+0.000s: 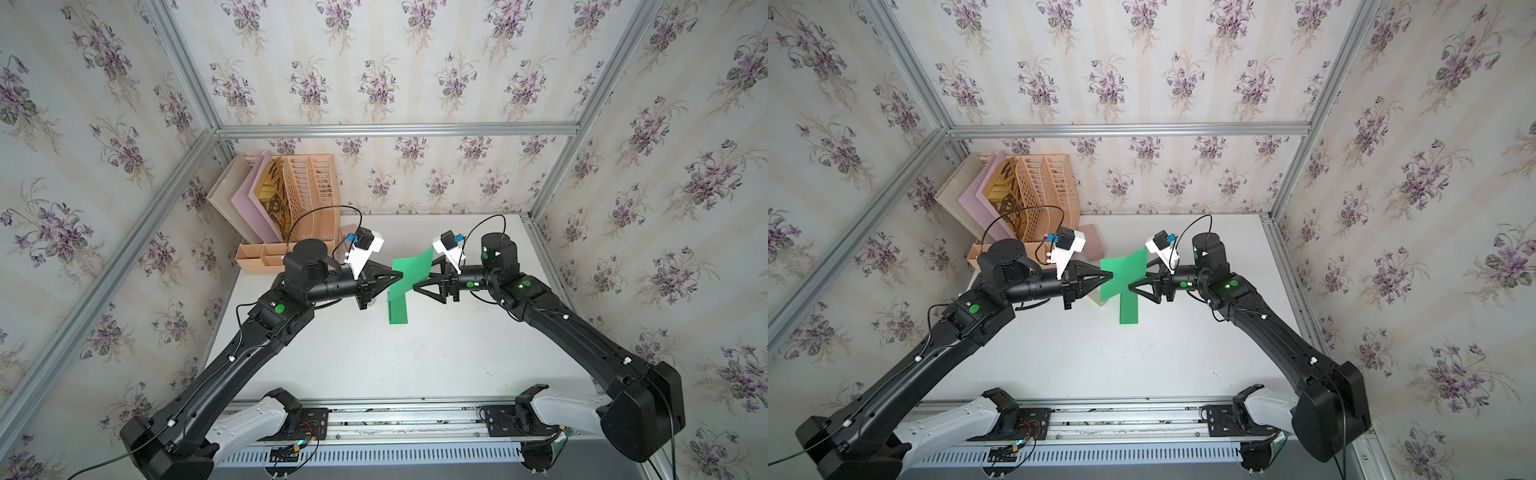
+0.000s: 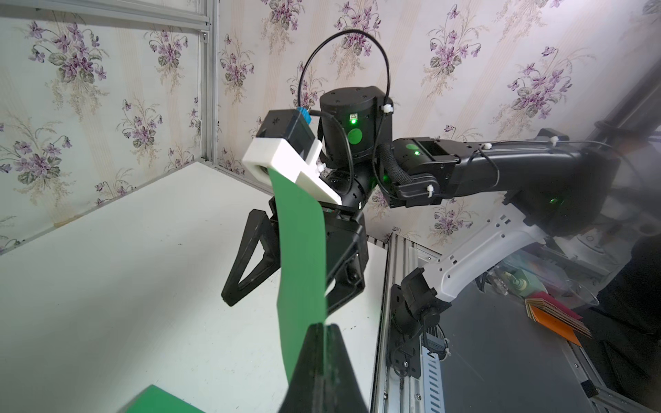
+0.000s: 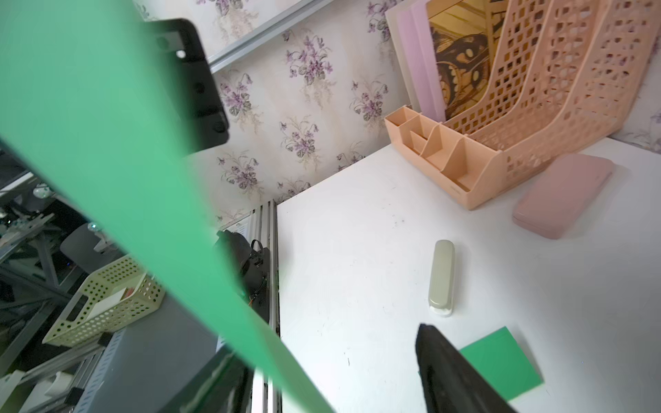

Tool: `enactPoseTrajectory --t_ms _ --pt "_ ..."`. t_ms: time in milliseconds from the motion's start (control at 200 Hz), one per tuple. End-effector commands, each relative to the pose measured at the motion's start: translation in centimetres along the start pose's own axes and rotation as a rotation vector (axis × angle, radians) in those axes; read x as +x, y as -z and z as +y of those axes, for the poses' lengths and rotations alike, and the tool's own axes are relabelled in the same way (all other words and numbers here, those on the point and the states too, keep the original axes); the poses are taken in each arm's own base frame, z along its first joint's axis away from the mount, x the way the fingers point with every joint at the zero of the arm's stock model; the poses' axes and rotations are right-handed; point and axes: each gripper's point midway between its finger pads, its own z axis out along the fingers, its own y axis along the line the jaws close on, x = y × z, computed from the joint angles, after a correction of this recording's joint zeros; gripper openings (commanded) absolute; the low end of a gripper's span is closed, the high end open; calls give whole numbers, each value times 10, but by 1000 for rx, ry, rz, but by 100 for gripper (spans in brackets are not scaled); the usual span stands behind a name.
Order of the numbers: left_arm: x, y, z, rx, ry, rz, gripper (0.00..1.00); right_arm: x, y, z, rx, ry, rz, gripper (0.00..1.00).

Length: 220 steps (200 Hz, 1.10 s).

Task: Fold the square paper along the opposite sides
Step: Pick up the paper from the center of the board, then fold the paper.

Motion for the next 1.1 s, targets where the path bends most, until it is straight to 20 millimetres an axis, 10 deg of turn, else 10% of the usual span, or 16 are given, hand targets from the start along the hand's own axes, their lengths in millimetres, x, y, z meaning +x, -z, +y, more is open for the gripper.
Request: enactPoseTrajectory --t_ms 0,275,644,1094 --pt "-7 7 -12 31 -11 -12 0 -21 8 -7 27 14 -70 73" --pt "-11 19 -26 53 -30 -24 0 -33 11 -8 -30 26 -84 69" --pt "-1 19 4 -113 -47 4 0 -39 34 60 -269 117 -143 64" --pt "-4 16 11 -132 -37 -19 0 -39 33 66 -322 102 -128 64"
